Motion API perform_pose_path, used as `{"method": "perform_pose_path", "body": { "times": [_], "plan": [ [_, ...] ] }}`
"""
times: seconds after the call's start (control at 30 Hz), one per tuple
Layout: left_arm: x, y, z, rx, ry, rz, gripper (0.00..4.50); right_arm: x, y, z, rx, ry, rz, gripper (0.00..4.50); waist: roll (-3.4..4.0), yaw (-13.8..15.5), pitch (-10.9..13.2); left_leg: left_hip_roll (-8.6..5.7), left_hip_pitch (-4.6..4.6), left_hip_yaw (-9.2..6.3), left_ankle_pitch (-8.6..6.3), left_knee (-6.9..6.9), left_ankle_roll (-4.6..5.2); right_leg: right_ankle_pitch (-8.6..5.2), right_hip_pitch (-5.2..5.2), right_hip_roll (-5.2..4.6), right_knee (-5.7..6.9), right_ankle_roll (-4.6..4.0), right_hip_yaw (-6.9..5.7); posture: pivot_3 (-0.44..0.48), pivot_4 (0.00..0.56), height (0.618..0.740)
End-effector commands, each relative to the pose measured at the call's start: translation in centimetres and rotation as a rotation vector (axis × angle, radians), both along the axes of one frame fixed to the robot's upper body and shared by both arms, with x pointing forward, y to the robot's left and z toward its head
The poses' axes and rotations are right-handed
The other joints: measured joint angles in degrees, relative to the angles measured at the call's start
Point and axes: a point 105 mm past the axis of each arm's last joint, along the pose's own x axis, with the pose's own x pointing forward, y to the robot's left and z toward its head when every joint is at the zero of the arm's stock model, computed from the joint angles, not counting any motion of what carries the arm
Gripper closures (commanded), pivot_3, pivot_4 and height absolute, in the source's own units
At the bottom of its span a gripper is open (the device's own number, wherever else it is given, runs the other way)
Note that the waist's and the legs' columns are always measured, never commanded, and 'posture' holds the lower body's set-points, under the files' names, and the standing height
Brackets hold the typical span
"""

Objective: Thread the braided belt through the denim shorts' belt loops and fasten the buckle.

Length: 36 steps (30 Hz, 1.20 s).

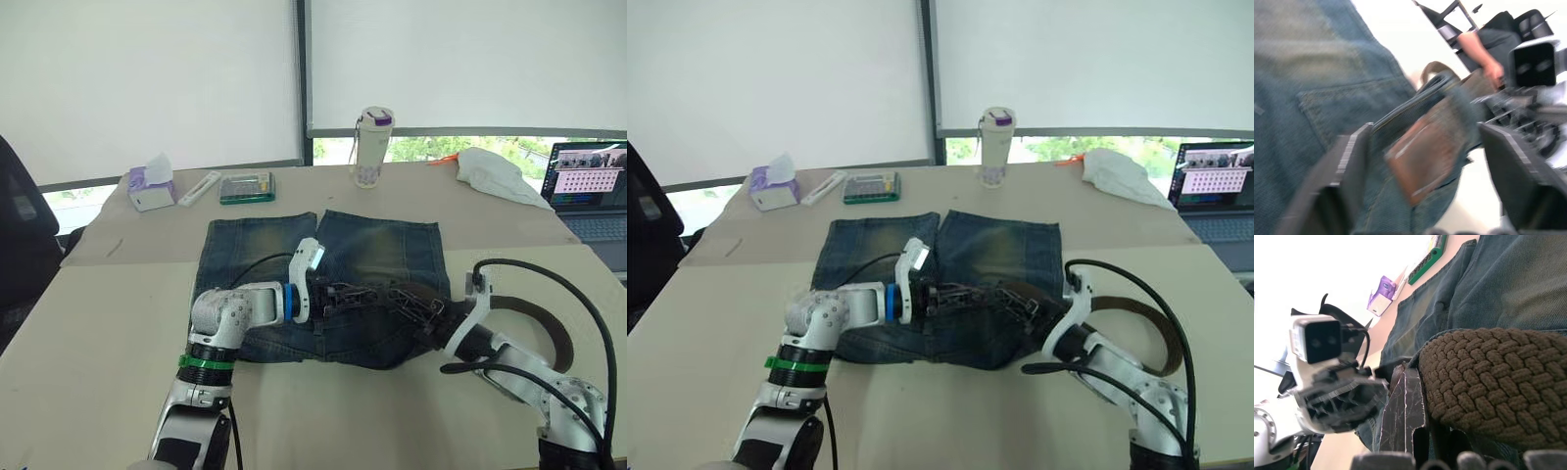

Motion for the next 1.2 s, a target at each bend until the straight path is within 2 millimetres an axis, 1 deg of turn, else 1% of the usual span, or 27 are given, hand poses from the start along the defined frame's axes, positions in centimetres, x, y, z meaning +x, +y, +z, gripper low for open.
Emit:
{"method": "perform_pose_path", "body": {
  "times": [0.03, 0.13, 0.2, 0.23, 0.27, 0.33, 0.4, 0.43, 0.5, 0.53, 0.6, 0.63, 0.67, 0.73, 0.83, 0.87, 0.97, 1.07, 1.2],
  "plan": [
    [-0.6, -0.2, 1.1, -0.028, -0.031, -0.039, 2.55, -0.2, 0.1, 1.6, 0.003, -0.069, -0.001, 4.5, 0.0, 0.03, 0.0, 0.0, 0.0, 0.0, 0.0, 0.0, 0.0, 0.0, 0.0, 0.0, 0.0, 0.0, 0.0, 0.0, 0.15, 0.74],
    [-0.7, -0.3, 0.9, -0.026, -0.029, -0.045, 3.52, -0.3, 0.1, 1.7, 0.006, -0.075, -0.004, 4.5, 0.0, 0.17, 0.0, -0.02, 0.0, 0.0, 0.0, 0.0, 0.0, 0.0, 0.0, 0.0, -0.02, 0.0, 0.0, 0.0, 0.15, 0.74],
    [-0.8, -0.4, 0.8, -0.021, -0.029, -0.051, 4.28, -0.3, 0.0, 1.8, 0.006, -0.08, -0.009, 4.5, 0.0, 0.24, 0.0, -0.02, 0.0, 0.0, 0.0, 0.01, 0.0, 0.0, 0.0, 0.0, -0.03, 0.0, 0.0, 0.0, 0.15, 0.74],
    [-0.9, -0.4, 0.8, -0.02, -0.03, -0.052, 4.49, -0.3, 0.0, 1.9, 0.005, -0.083, -0.011, 4.5, 0.0, 0.26, 0.0, -0.02, 0.0, 0.0, 0.0, 0.01, 0.0, 0.0, 0.0, 0.0, -0.03, 0.0, 0.0, 0.0, 0.15, 0.74],
    [-0.9, -0.5, 0.7, -0.02, -0.029, -0.053, 4.49, -0.3, -0.1, 2.0, -0.005, -0.092, -0.01, 4.5, -0.01, 0.27, 0.0, -0.02, 0.0, 0.0, 0.0, 0.01, 0.0, 0.0, 0.0, -0.01, -0.03, 0.0, 0.0, 0.0, 0.15, 0.74],
    [-0.8, -0.6, 0.7, -0.022, -0.026, -0.051, 4.5, -1.1, 0.4, 2.5, -0.041, -0.134, 0.04, 3.7, 0.0, 0.4, 0.0, -0.03, 0.0, 0.01, 0.0, 0.01, 0.0, 0.0, 0.0, -0.01, -0.03, 0.0, 0.01, 0.0, 0.15, 0.74],
    [-0.7, -0.6, 0.7, -0.023, -0.026, -0.049, 4.5, -1.7, 0.5, 2.6, -0.143, -0.167, 0.051, 3.1, -0.01, 0.56, 0.01, -0.05, -0.01, 0.01, 0.0, 0.01, 0.0, 0.0, 0.0, 0.0, -0.04, 0.0, -0.01, 0.0, 0.15, 0.74],
    [-0.5, -0.6, 0.8, -0.026, -0.028, -0.046, 4.5, -1.9, -0.1, 2.5, -0.256, -0.191, 0.019, 2.76, -0.02, 0.54, 0.01, -0.05, -0.02, 0.01, 0.0, 0.01, 0.0, 0.0, 0.0, 0.01, -0.06, 0.0, -0.01, 0.0, 0.15, 0.74],
    [-0.2, -0.6, 1.0, -0.035, -0.028, -0.033, 4.5, -2.5, -1.9, 2.1, -0.597, -0.243, -0.055, 2.01, -0.01, 0.77, 0.01, -0.07, -0.03, 0.01, 0.0, 0.04, 0.0, 0.0, 0.0, 0.01, -0.08, 0.0, -0.02, 0.0, 0.15, 0.74],
    [-0.1, -0.6, 1.0, -0.039, -0.028, -0.028, 4.5, -2.9, -2.4, 2.0, -0.715, -0.259, -0.07, 1.74, 0.0, 0.96, 0.01, -0.14, -0.03, 0.0, 0.0, 0.05, 0.01, -0.01, -0.04, 0.11, -0.09, 0.02, -0.05, 0.0, 0.15, 0.74],
    [0.1, -0.5, 1.0, -0.04, -0.027, -0.025, 4.5, -3.5, -3.5, 1.5, -0.902, -0.269, -0.095, 1.02, -0.18, 1.1, 0.07, -0.18, -0.04, 0.0, 0.0, 0.1, 0.0, -0.01, -0.04, 0.14, -0.12, 0.02, -0.06, 0.0, 0.15, 0.74],
    [0.1, -0.5, 1.0, -0.04, -0.027, -0.024, 4.5, -3.7, -3.8, 1.3, -0.948, -0.258, -0.103, 1.02, -0.23, 1.0, 0.08, -0.16, -0.03, 0.0, 0.01, 0.1, -0.01, -0.01, -0.03, 0.15, -0.11, 0.02, -0.06, 0.0, 0.15, 0.74],
    [0.1, -0.5, 1.0, -0.039, -0.026, -0.024, 4.5, -3.9, -4.2, 1.0, -0.96, -0.222, -0.125, 1.02, -0.35, 0.94, 0.14, -0.13, -0.02, 0.01, 0.02, 0.13, -0.03, -0.01, -0.02, 0.13, -0.11, 0.02, -0.04, 0.0, 0.15, 0.74],
    [0.1, -0.5, 0.9, -0.036, -0.025, -0.031, 4.5, -4.2, -4.3, 0.6, -0.958, -0.19, -0.132, 1.02, -0.47, 0.79, 0.22, -0.05, -0.01, 0.02, 0.02, 0.12, -0.04, -0.01, 0.02, 0.0, -0.1, 0.02, 0.0, 0.0, 0.15, 0.74],
    [-0.1, -0.8, 0.6, -0.023, -0.028, -0.053, 4.5, -3.9, -4.7, -0.7, -1.011, -0.099, -0.118, 1.02, -0.51, 0.78, 0.25, -0.06, -0.02, 0.03, 0.01, 0.12, -0.03, -0.01, 0.03, -0.02, -0.11, 0.02, 0.01, 0.0, 0.15, 0.74],
    [-0.2, -0.9, 0.6, -0.023, -0.029, -0.057, 4.5, -3.7, -4.6, -0.9, -1.013, -0.093, -0.117, 1.02, -0.5, 0.79, 0.25, -0.06, -0.02, 0.03, 0.01, 0.12, -0.03, -0.01, 0.04, -0.03, -0.11, 0.02, 0.01, 0.0, 0.15, 0.74],
    [-0.4, -1.3, 0.7, -0.027, -0.034, -0.073, 4.5, -2.6, -3.3, -1.4, -0.933, -0.072, -0.07, 1.02, -0.53, 0.75, 0.26, -0.06, -0.01, 0.03, 0.01, 0.12, -0.03, -0.01, 0.04, -0.02, -0.12, 0.01, 0.0, 0.0, 0.15, 0.74],
    [-0.4, -1.5, 0.8, -0.027, -0.039, -0.078, 4.5, -1.8, -3.0, -1.5, -0.922, -0.059, -0.069, 1.02, -0.47, 0.98, 0.23, -0.08, -0.03, 0.02, 0.01, 0.12, -0.01, -0.01, 0.04, -0.06, -0.12, 0.01, 0.02, 0.0, 0.15, 0.74],
    [-0.4, -1.7, 1.0, -0.031, -0.047, -0.068, 4.5, -1.7, -2.6, -1.4, -0.927, -0.05, -0.05, 2.13, -0.4, 1.1, 0.19, -0.1, -0.04, 0.0, 0.01, 0.13, -0.01, -0.01, 0.04, -0.07, -0.13, 0.01, -0.01, 0.0, 0.15, 0.74]
  ]
}}
